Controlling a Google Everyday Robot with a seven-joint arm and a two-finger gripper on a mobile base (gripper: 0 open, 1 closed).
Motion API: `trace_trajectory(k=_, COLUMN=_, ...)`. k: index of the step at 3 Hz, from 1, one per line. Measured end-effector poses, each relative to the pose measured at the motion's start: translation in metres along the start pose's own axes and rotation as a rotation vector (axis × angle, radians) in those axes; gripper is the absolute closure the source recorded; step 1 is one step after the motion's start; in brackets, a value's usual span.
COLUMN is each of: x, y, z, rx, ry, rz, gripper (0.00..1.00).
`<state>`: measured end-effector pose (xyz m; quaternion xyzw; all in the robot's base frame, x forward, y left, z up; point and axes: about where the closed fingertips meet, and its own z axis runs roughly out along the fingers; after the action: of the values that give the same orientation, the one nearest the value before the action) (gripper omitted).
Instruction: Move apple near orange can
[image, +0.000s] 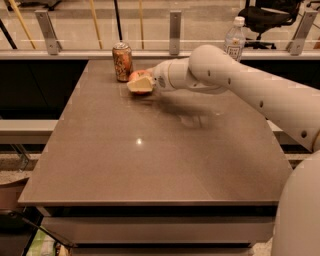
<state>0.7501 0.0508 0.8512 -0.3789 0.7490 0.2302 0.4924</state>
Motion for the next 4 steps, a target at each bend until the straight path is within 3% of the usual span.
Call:
trace_trajectory(k=3, x=0.0002, y=0.0055, z=0.0056, rx=-0.011, ry=0.002, rz=-0.001, gripper=0.13)
trace_trajectory(k=4, x=0.0002, y=0.0073, z=0.0075, rx=-0.015, ry=0.002, rz=-0.001, gripper=0.0)
